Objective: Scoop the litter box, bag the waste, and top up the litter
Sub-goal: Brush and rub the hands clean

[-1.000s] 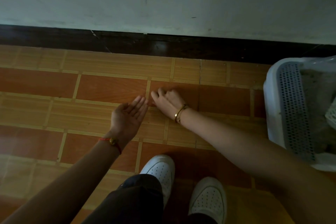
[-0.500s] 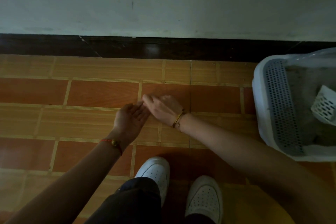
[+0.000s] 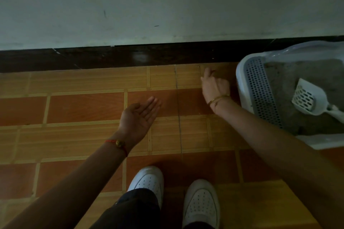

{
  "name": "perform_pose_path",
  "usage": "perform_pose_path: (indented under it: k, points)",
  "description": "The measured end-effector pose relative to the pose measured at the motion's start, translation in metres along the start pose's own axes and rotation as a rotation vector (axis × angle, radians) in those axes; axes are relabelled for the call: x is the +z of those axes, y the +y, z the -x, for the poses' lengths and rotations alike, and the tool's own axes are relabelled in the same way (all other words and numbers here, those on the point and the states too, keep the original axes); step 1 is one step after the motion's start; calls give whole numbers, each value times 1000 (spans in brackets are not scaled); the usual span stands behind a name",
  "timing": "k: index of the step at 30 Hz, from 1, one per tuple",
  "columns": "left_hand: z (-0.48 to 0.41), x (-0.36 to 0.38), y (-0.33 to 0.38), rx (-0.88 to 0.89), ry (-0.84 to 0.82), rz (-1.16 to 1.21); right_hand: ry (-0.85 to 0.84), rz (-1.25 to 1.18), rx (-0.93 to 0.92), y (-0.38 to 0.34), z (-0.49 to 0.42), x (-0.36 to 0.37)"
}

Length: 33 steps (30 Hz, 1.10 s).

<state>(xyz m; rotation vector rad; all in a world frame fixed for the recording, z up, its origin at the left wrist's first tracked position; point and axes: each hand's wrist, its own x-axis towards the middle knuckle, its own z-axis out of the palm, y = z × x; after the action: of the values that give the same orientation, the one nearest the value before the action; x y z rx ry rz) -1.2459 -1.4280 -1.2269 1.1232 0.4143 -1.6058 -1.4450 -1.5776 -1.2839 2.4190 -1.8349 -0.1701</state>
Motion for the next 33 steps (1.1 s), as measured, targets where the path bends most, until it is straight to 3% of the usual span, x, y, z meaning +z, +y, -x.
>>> perform_pose_path:
  k: [1,5,10,18,28,31,33]
  points:
    - [0,1,-2,-9,-7,12,-64,38,-14,6,-3,-4]
    - [6,5,0,-15,-51,30,41,-146,16,13,-25,-4]
    - [12,1,6,-6,-33,36,11,-607,274,-1,-40,-2]
    - [12,-10,8,-9,-32,75,-6,-804,581,-25,-44,2]
    - [12,-2,7,-13,-59,72,-3,-739,513,-25,-38,-1]
    - [10,3,5,-21,-65,71,50,-859,465,-34,-24,-12]
    - [9,7,4,-19,-72,65,91,-1022,338,-49,-5,-21]
